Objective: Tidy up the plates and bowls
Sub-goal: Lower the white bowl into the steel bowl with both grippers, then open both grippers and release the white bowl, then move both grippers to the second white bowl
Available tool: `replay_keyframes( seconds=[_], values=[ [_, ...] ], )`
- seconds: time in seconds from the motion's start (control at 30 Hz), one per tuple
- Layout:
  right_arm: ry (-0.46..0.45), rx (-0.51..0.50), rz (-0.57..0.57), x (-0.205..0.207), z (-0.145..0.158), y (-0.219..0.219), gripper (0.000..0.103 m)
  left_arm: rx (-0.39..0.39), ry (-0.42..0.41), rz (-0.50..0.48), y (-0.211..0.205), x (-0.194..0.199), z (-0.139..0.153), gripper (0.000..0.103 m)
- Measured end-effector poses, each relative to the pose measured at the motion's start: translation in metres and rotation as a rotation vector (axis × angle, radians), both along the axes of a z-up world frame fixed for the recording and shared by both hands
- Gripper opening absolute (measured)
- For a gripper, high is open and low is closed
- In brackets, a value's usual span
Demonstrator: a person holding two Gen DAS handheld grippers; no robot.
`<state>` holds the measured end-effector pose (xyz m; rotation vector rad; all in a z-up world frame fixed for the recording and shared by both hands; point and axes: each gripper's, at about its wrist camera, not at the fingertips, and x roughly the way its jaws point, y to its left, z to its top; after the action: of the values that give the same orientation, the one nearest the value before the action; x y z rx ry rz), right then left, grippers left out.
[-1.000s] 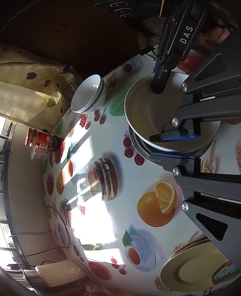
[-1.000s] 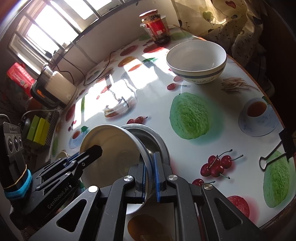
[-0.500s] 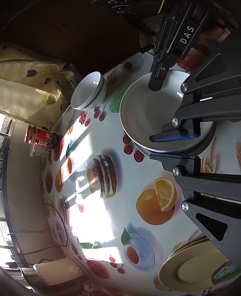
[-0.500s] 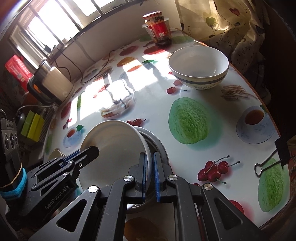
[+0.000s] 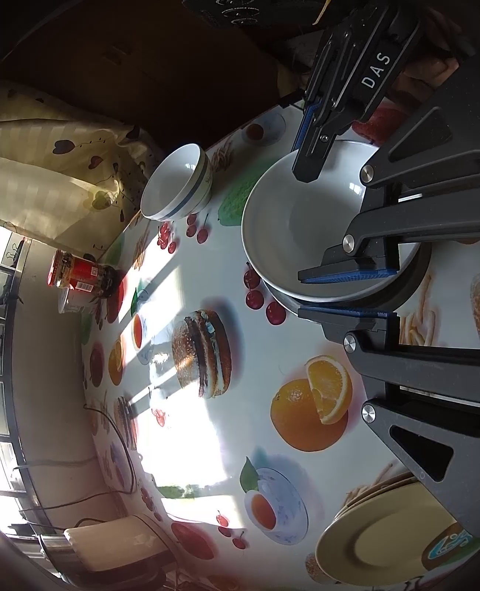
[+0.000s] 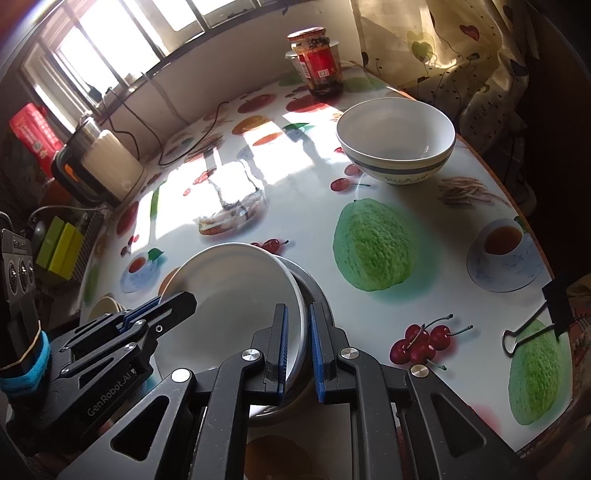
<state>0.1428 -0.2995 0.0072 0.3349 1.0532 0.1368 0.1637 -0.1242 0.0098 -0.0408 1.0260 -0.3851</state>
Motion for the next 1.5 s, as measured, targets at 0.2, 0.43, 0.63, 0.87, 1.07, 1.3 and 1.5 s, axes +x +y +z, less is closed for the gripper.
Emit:
replay_keyframes(
  seconds=[0.2,0.43,0.63,0.87,1.07,1.3,1.5],
  values=[
    [-0.032,-0.052,-0.004,-0.002,0.005,0.004,0.033,0.013,-0.010,0.015,0.002,-0.001,0.003,0.020],
    [-0.059,-0.075,-0.007,-0.004,0.011,0.004,0.040,0.017,-0.027,0.023,0.003,-0.002,0.009,0.031],
    [-0.099,-0.088,-0.019,-0.006,0.020,0.000,0.045,0.037,-0.066,0.020,0.000,-0.002,0.021,0.035],
    [-0.122,-0.094,-0.033,-0.005,0.027,-0.008,0.046,0.035,-0.092,0.017,-0.007,0.003,0.032,0.035],
    [-0.144,-0.093,-0.041,-0.004,0.031,-0.018,0.052,0.026,-0.106,0.004,-0.018,0.011,0.039,0.035],
    [-0.161,-0.112,-0.065,0.000,0.034,-0.033,0.053,0.001,-0.099,-0.022,-0.033,0.023,0.041,0.035],
    [-0.184,-0.155,-0.083,0.009,0.038,-0.051,0.053,0.000,-0.112,-0.032,-0.048,0.038,0.046,0.035]
  ],
)
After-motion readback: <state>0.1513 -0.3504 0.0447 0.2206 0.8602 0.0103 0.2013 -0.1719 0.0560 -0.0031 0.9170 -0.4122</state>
